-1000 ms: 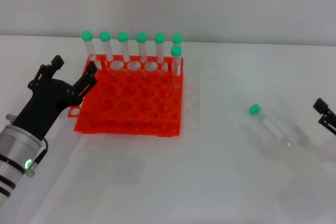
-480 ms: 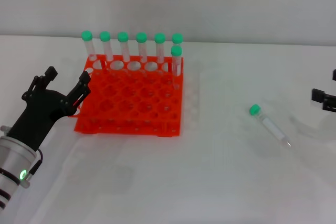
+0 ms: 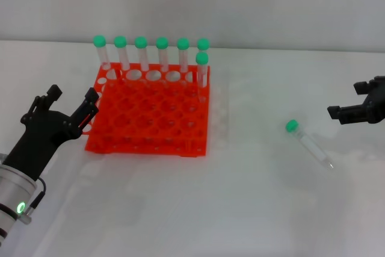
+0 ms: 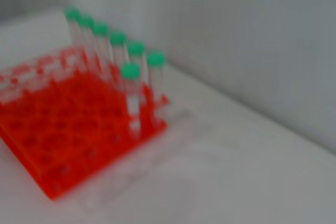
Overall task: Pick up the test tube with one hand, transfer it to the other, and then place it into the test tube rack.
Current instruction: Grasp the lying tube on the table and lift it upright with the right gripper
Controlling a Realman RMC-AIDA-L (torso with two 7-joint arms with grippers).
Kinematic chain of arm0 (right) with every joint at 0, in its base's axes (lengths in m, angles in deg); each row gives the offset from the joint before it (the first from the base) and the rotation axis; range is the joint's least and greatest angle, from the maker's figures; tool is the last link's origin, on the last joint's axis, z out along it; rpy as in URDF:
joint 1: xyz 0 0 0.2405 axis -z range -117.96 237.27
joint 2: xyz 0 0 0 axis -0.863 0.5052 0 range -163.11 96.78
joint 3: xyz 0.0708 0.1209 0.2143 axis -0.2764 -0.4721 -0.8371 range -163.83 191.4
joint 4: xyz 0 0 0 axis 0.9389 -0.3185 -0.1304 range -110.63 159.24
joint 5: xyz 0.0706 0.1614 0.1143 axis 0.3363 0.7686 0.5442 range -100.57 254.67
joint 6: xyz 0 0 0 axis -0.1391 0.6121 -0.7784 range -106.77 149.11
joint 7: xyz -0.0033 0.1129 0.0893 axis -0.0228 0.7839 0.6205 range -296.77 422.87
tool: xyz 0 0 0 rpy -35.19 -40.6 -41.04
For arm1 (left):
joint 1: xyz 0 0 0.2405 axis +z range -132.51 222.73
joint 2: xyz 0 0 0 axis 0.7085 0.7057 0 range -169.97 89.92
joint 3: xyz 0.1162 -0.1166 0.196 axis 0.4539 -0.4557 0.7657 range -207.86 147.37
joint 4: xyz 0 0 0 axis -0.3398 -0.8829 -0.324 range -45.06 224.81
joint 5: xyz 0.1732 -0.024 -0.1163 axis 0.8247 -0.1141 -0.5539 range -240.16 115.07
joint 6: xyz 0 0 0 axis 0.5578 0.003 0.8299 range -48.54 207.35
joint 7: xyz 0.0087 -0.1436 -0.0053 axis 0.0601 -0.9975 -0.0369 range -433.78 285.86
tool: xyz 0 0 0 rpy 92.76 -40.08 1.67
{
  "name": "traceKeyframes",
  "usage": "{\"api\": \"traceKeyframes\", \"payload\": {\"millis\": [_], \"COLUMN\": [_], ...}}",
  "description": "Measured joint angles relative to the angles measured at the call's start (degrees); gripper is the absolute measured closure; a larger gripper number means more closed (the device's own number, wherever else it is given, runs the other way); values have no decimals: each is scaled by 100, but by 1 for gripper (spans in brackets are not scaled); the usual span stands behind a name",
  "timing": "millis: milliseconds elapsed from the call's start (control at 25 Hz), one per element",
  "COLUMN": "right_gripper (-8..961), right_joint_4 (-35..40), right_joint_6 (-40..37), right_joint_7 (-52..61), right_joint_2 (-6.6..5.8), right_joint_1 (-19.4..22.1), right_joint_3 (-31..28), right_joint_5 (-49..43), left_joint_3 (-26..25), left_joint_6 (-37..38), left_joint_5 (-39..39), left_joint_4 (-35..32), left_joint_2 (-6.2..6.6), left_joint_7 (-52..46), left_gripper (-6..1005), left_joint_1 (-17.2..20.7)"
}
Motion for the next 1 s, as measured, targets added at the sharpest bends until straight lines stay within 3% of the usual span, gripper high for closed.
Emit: {"api": "traceKeyframes", "payload": {"millis": [280,600,1000], "right_gripper": [123,126,129], "right_joint_4": [600,113,-787], "right_joint_6": [194,592,486], "right_joint_7": [2110,2751,2835], "right_joint_2": [2,7,58], "right_joint_1": [-438,-991,-1416], "right_joint_3": [1179,1877,2171], "right_joint_5": [-1778,-2355,-2449], "left_joint_3": [0,-20,-32], "left_joint_6": [-14,-29,-35], "left_joint_5": [-18,-37,-45], "left_joint_4": [-35,-46,-53], "left_joint_2": [6,4,3], "left_joint_7": [-2,26,29], "left_gripper": [127,126,126], "left_joint_1": [-5,-27,-27]}}
